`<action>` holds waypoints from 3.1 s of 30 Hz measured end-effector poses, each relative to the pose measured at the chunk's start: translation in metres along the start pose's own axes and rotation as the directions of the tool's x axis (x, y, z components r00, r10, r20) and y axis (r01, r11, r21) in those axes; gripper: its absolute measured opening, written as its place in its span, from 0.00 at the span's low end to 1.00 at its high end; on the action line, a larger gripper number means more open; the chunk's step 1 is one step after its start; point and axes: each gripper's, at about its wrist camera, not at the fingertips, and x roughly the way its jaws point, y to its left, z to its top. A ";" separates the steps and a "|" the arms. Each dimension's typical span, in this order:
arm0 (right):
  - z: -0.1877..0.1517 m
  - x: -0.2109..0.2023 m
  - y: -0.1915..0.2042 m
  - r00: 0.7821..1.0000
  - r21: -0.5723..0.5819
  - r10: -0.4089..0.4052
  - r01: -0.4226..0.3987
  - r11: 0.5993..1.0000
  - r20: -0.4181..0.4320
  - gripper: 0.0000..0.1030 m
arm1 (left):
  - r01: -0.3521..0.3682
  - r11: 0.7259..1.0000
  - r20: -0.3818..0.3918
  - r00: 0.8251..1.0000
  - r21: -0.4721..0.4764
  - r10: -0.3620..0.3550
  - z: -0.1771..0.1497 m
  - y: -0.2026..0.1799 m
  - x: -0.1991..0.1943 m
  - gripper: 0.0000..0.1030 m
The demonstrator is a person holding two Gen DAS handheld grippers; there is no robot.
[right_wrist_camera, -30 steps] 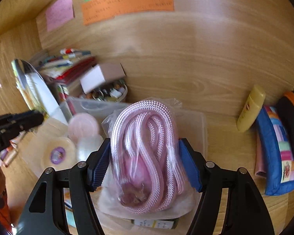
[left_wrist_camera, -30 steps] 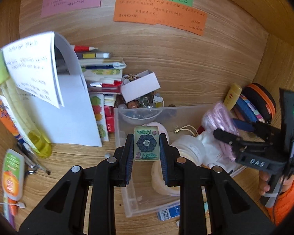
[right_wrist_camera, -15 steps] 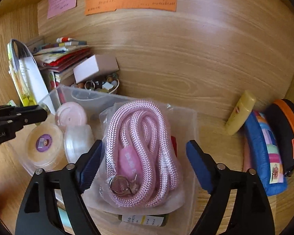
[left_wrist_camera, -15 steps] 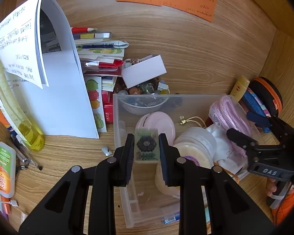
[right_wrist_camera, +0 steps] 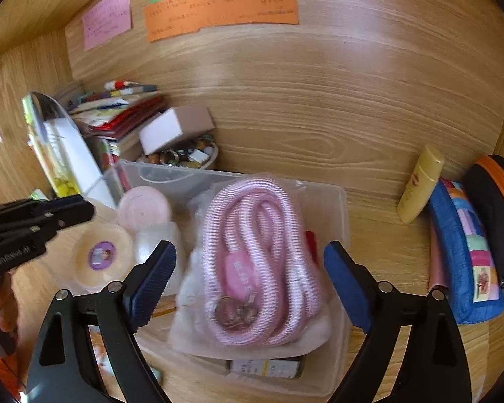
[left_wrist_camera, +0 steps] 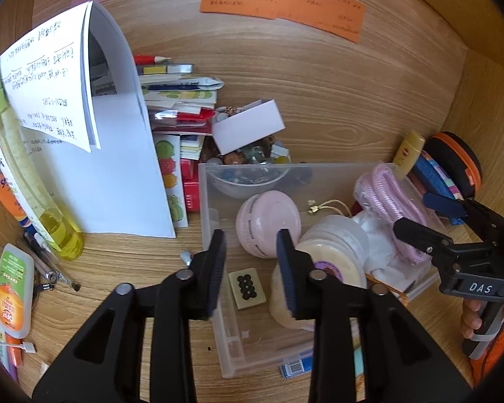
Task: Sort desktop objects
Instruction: 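Open both tools to release the rope bag and tile in the box, then grasp the brass gourd charm with the right tool while the left tool grasps the beige block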
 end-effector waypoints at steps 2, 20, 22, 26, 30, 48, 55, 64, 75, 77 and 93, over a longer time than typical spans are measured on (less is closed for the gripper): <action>0.000 -0.003 0.004 1.000 -0.010 0.007 -0.007 1.000 0.003 0.86 | -0.013 1.000 0.013 1.000 0.009 0.013 0.000 -0.003 -0.004 0.34; -0.028 -0.053 0.040 1.000 -0.114 0.006 -0.004 0.993 0.020 0.92 | -0.061 0.997 0.087 0.995 0.054 0.056 -0.033 -0.012 -0.067 0.93; -0.035 -0.058 0.047 1.000 -0.147 -0.006 0.008 0.989 0.017 0.92 | -0.069 0.996 0.077 0.995 0.062 0.065 -0.039 -0.011 -0.071 0.93; -0.051 -0.066 0.064 0.999 -0.226 -0.044 0.049 0.973 0.029 0.92 | -0.076 0.995 0.059 0.996 0.066 0.072 -0.051 -0.009 -0.076 0.94; -0.065 -0.067 0.077 1.000 -0.284 -0.010 0.013 0.959 0.010 0.92 | -0.069 0.996 0.055 0.996 0.060 0.065 -0.063 -0.003 -0.083 0.94; -0.109 -0.045 0.108 0.972 -0.287 0.122 -0.177 0.942 -0.199 0.50 | -0.033 0.998 -0.080 0.996 0.050 0.037 -0.142 0.019 -0.093 0.98; -0.110 -0.046 0.125 0.961 -0.300 0.172 -0.233 0.925 -0.215 0.37 | -0.027 0.997 -0.100 0.994 0.078 0.035 -0.154 0.019 -0.095 0.98; -0.110 -0.021 0.129 0.951 -0.249 0.162 -0.230 0.941 -0.265 0.17 | 0.061 0.997 -0.160 0.986 0.055 -0.052 -0.165 0.008 -0.089 0.98; -0.104 -0.040 0.109 0.950 -0.183 0.220 -0.263 0.947 -0.223 0.17 | 0.105 0.986 -0.204 0.976 0.129 -0.077 -0.157 -0.036 -0.069 0.98; -0.104 -0.044 0.104 0.948 -0.176 0.232 -0.272 0.946 -0.218 0.17 | 0.099 0.986 -0.220 0.973 0.131 -0.069 -0.155 -0.040 -0.063 0.98; -0.106 -0.058 0.048 0.959 -0.040 0.243 -0.251 0.967 -0.147 0.17 | 0.007 0.985 -0.161 0.987 0.171 0.021 -0.148 -0.068 -0.051 0.69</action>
